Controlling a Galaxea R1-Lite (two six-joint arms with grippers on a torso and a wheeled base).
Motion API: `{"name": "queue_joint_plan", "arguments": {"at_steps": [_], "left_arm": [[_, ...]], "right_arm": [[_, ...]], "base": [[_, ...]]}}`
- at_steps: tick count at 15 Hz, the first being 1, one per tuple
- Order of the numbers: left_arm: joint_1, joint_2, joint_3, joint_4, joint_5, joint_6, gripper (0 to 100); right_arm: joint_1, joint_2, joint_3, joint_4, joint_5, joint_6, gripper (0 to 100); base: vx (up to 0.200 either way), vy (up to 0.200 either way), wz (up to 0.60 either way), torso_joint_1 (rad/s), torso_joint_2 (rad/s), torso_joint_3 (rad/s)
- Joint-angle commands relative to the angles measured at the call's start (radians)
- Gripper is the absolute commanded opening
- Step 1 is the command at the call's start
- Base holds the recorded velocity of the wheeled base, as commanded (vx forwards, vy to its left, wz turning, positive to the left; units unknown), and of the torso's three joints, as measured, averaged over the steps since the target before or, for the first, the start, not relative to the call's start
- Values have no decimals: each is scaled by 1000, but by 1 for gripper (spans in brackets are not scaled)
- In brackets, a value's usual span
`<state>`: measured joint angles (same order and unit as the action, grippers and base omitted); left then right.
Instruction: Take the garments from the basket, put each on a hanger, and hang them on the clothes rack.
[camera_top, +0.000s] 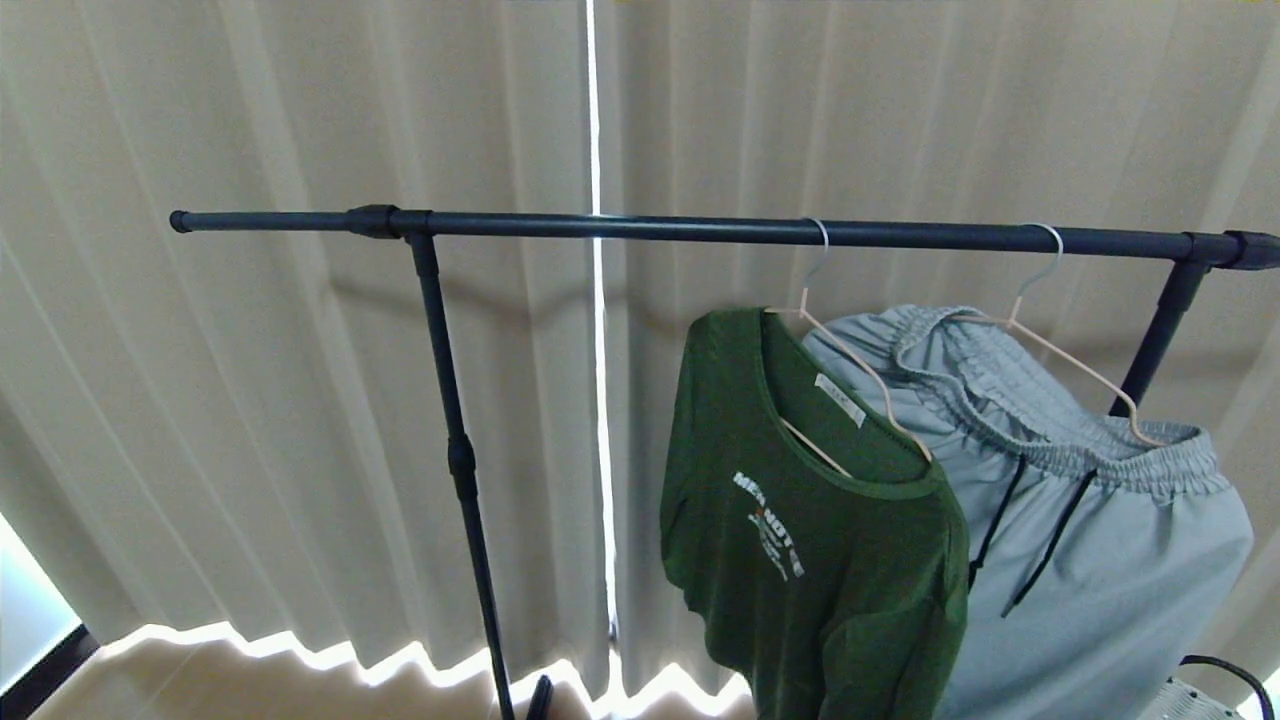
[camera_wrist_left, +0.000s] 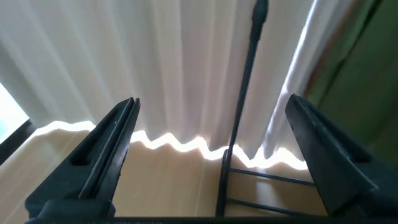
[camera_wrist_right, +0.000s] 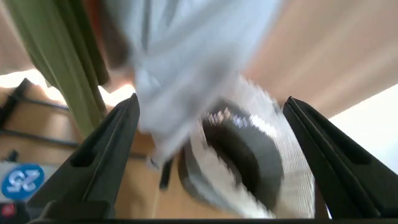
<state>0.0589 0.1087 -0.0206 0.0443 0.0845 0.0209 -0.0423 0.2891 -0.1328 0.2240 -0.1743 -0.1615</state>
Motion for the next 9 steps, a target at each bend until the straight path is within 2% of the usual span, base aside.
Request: {"name": "queue_joint_plan", "arguments": {"at_steps": [1,3,6,7,9], "left_arm": [[5,-24,5,-3,17,-6,100],[5,-24,4,-3,24,-13,100],[7,-23,2,0,23,-10,100],[19,-21,2,2,28,-13,100],[19,-21,2,2,28,-13,100]], "right_arm": [[-93,-189,-13,38,-14,2,100],[-106,-191,-8,32,-60,8,100],[-106,-193,-7,31,-50,11,100],[-102,-193,1,20,41,14,100],[-100,-193,33,-41,141,33,100]], "base": [[0,0,0,0,0,0],[0,0,0,0,0,0],[0,0,0,0,0,0],[0,0,0,0,0,0],[0,0,0,0,0,0]]}}
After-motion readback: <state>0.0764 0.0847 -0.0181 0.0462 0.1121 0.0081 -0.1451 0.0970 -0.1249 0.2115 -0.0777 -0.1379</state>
